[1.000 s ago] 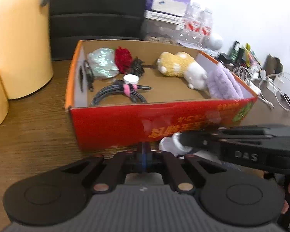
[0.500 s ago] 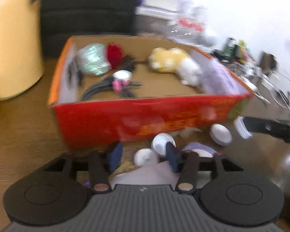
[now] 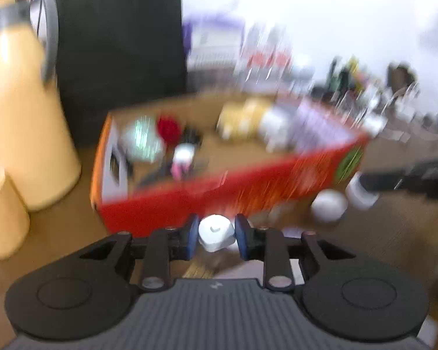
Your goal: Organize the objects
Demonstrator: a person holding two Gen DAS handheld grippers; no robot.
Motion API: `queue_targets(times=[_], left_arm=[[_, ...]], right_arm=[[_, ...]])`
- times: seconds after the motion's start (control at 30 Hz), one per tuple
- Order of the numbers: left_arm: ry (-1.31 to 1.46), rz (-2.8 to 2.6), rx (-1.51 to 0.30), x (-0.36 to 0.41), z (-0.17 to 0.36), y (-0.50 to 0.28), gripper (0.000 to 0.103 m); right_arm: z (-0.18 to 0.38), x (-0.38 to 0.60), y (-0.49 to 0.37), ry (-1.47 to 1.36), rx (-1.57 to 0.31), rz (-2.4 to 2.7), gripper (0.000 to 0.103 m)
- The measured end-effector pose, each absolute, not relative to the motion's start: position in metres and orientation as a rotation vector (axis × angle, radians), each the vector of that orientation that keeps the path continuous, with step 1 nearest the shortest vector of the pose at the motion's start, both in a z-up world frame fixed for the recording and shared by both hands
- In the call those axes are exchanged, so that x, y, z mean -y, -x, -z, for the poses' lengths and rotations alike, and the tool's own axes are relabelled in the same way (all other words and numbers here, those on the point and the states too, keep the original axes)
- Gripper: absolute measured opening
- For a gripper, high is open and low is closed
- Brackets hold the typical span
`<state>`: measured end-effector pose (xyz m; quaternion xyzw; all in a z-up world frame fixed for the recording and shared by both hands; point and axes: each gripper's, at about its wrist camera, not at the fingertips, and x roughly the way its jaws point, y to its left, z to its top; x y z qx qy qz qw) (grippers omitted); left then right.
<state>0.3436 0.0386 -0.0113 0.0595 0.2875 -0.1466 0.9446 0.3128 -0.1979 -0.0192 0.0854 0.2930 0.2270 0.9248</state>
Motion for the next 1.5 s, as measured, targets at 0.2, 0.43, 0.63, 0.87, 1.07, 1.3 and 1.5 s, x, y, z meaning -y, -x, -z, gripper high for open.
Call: queue_targets(times=[0.2,0.43,0.63,0.87,1.07,1.3,1.5], left_arm=[[-0.005,0.299,-0.485,-0.026,-0.043,-0.258,0.028],[-0.068,0.425,-0.624,0.028,0.004,-0.149,0.028],[-0.208,0.308,-0.679,0.052,0.046,-0.106,0.035],[-0.135,0.327,-0.694,0.038,0.048,-0.097,0.046],[-0.139,0.327,-0.686,0.044,0.041,-0.105,0.028],[-0.079,0.355,-0.555,0.010,-0.012,-0.146,0.028],[-0.172,0.296,-0.513,-0.027,-0.069,-0.302,0.029]], right_arm=[[0.000,0.221,-0.239,-0.148,-0.557,-0.505,0.003],[0.037,0.215,-0.143,-0.024,-0.697,-0.534,0.003],[0.046,0.217,-0.112,-0.021,-0.678,-0.482,0.015],[0.042,0.213,-0.094,0.025,-0.636,-0.511,0.037],[0.054,0.196,-0.110,0.087,-0.665,-0.493,0.036],[0.044,0.192,-0.139,0.068,-0.680,-0.513,0.027],[-0.035,0.183,-0.239,0.076,-0.517,-0.620,0.027]])
